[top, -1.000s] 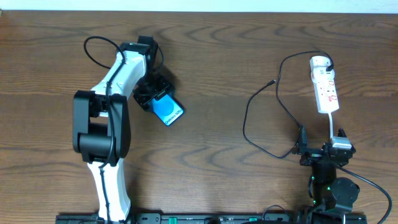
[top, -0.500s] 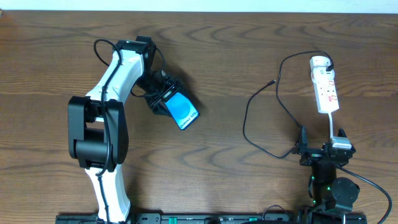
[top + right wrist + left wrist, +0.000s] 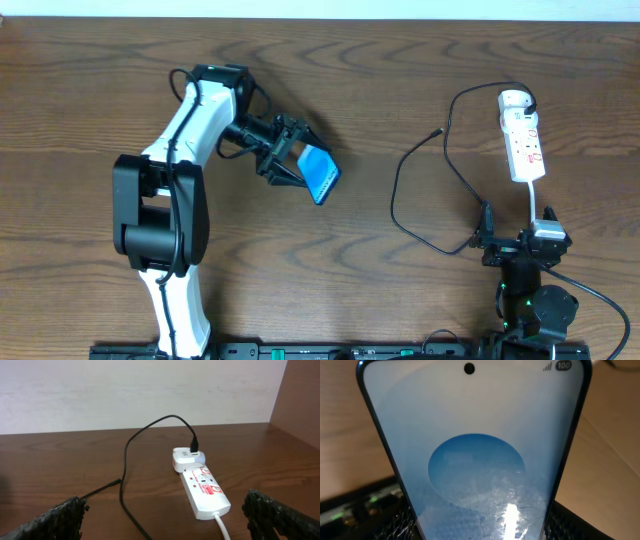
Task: Plug charger to phone and switch on socket
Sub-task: 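Rotate the held phone upright and carry it toward the table center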
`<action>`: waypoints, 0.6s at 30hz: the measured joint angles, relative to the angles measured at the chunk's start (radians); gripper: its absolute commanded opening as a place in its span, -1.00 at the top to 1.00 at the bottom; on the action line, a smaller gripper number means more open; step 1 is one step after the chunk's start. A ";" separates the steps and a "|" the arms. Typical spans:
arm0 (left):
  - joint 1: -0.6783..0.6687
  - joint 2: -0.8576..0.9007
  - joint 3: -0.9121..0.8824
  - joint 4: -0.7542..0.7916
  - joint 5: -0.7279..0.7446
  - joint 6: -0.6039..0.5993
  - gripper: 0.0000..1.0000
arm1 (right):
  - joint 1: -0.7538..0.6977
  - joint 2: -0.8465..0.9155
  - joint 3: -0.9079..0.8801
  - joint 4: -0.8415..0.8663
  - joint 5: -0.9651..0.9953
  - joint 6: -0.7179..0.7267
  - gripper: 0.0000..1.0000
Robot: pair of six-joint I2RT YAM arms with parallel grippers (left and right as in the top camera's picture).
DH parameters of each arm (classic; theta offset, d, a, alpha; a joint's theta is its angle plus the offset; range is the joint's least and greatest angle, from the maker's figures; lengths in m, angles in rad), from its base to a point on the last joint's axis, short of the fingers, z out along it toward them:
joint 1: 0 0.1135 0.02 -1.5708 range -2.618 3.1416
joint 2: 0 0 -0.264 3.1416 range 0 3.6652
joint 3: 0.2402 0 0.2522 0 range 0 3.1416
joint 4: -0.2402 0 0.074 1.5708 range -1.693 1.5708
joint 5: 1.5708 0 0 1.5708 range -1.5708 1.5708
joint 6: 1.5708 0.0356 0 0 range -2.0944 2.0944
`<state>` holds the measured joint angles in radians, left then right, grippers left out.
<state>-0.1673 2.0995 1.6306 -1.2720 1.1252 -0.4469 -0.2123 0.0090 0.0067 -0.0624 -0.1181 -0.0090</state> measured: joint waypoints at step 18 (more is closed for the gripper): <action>-0.122 0.000 0.000 -0.017 0.179 0.037 -0.26 | 0.000 0.000 0.000 0.000 0.000 0.000 -0.99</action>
<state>-0.2890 2.0995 1.6306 -1.2888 1.3037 -0.4099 -0.2123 0.0090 0.0067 -0.0624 -0.1181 -0.0090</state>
